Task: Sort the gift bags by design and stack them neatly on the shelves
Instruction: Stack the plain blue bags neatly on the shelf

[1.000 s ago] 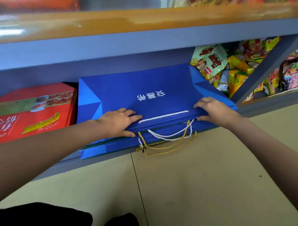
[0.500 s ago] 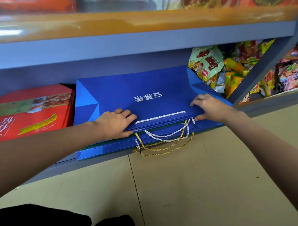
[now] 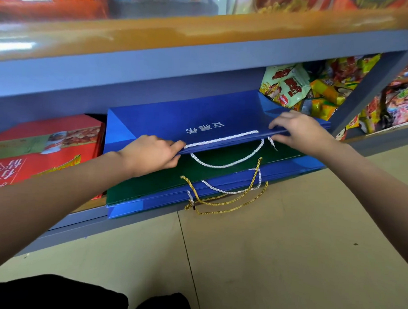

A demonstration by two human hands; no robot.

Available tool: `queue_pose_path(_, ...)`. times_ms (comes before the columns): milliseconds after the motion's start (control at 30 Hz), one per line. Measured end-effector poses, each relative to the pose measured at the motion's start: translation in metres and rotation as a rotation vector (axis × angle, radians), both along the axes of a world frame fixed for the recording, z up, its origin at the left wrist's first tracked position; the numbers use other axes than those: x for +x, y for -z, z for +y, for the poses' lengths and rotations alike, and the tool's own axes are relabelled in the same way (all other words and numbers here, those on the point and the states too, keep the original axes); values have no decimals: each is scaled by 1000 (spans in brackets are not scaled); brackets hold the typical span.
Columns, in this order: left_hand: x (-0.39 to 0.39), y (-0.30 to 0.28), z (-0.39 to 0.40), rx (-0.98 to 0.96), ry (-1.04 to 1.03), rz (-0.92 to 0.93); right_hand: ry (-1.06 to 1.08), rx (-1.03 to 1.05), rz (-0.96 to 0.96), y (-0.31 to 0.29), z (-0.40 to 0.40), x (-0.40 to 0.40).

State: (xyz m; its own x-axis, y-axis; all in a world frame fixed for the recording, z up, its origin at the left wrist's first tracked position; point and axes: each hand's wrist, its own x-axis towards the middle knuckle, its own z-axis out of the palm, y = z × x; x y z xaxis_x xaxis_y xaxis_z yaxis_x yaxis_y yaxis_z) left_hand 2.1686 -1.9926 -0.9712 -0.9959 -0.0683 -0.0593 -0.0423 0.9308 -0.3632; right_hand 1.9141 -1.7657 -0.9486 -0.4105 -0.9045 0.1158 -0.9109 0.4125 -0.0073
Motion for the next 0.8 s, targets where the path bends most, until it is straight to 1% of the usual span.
queue_pose_path(67,1,-6,-3,-21,0,55,0,-82,25,-6,-2,-1)
queue_pose_path(133,3,-7,-7,18,20,149,-6,-89,16,-12,-5,-3)
queue_pose_path(233,5,-7,-12,62,155,302,-14,15,-67,-17,-8,0)
queue_pose_path(333,5,-4,-15,76,248,372,6,108,-22,-14,-10,8)
queue_pose_path(400,6,0,-14,73,285,374,31,135,46,-9,-11,17)
queue_pose_path(500,7,3,-13,84,310,365,-55,77,239,6,-9,21)
queue_pose_path(567,6,0,-13,118,325,383,-68,57,338,13,-7,23)
queue_pose_path(633,5,1,-12,135,378,373,-82,111,383,19,-7,25)
queue_pose_path(733,8,22,-7,112,470,295,-149,197,334,32,-1,30)
queue_pose_path(800,11,40,0,128,432,196,-153,272,255,42,4,29)
